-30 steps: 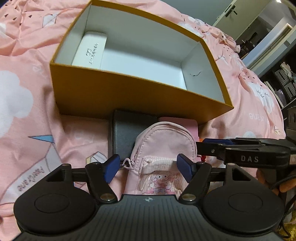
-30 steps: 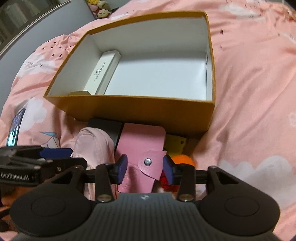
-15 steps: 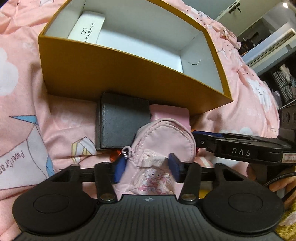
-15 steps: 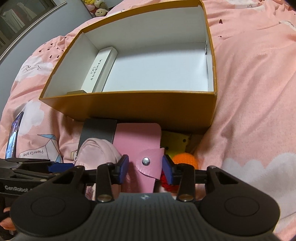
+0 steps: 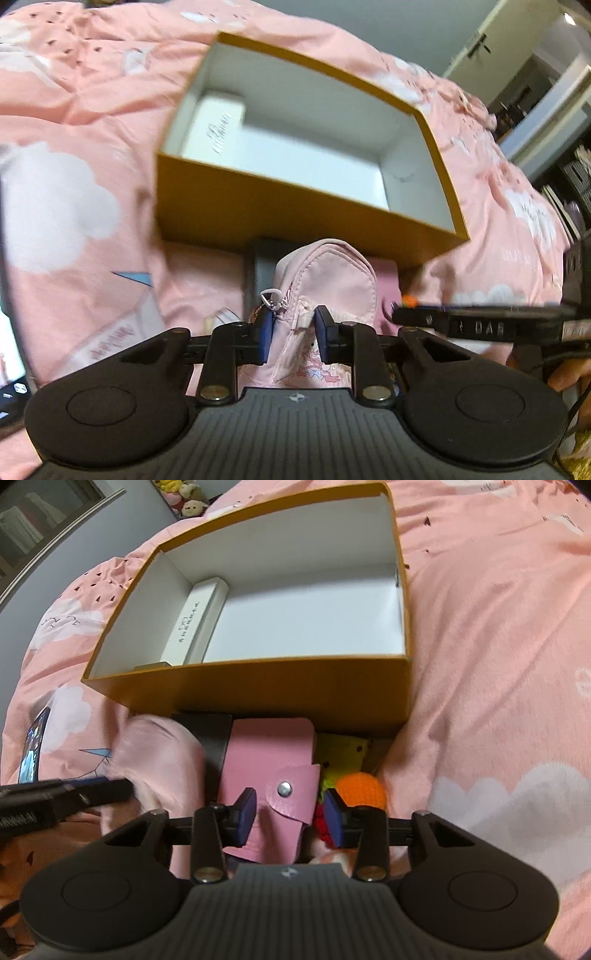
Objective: Organize objects
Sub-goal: 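Grasp the pink backpack with the left tool while the right tool grasps the pink wallet, then lift the pink backpack with the left tool while the right tool carries the wallet into the shoebox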
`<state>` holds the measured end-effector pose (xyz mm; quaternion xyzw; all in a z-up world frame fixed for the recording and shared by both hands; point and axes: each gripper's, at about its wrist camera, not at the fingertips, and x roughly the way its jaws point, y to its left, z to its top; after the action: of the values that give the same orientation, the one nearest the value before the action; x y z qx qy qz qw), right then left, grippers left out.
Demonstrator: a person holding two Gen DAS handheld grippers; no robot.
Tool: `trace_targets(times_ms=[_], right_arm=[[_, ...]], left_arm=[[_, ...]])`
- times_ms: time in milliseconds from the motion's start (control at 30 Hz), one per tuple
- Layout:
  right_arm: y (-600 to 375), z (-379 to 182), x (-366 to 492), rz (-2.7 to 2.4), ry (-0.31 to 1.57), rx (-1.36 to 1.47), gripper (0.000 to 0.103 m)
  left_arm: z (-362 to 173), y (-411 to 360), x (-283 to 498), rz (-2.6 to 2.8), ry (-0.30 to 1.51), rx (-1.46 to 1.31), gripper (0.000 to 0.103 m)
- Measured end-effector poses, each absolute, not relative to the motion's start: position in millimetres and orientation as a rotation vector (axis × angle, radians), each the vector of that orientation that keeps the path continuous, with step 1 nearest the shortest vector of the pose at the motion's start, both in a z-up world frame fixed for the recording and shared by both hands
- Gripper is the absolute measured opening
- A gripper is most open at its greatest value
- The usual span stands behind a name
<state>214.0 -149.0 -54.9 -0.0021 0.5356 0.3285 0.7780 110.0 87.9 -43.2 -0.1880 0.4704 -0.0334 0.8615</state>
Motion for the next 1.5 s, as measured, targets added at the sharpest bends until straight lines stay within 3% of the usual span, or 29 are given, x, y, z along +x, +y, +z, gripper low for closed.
trace_targets(times_ms=[333,567,633,767,1133,1500], right_arm=[[-129,-67,224,0.747,1.199,-0.059,0.048],[-128,-82,242,0.772,1.261,0.075,0.054],[-129,-84,243,0.776,1.267,0.102,0.051],[-134,-77,239,0.762,1.239,0.104,0.034],[-147,-26,207,0.806,1.103,0.052,0.033],[-158,43,214,0.823,0.924,0.110,0.033]], left_arm=[[-45,105,117,0.006,0.975,-0.429,0.027],[-56,108,120,0.007,1.004,-0.455,0.027],[-58,109,121,0.008,1.014,-0.464,0.026],[-60,113,119,0.012,1.020,-0.485,0.026],[-38,112,109,-0.020,0.969,-0.503,0.026],[22,96,122,-0.087,0.782,-0.449,0.025]])
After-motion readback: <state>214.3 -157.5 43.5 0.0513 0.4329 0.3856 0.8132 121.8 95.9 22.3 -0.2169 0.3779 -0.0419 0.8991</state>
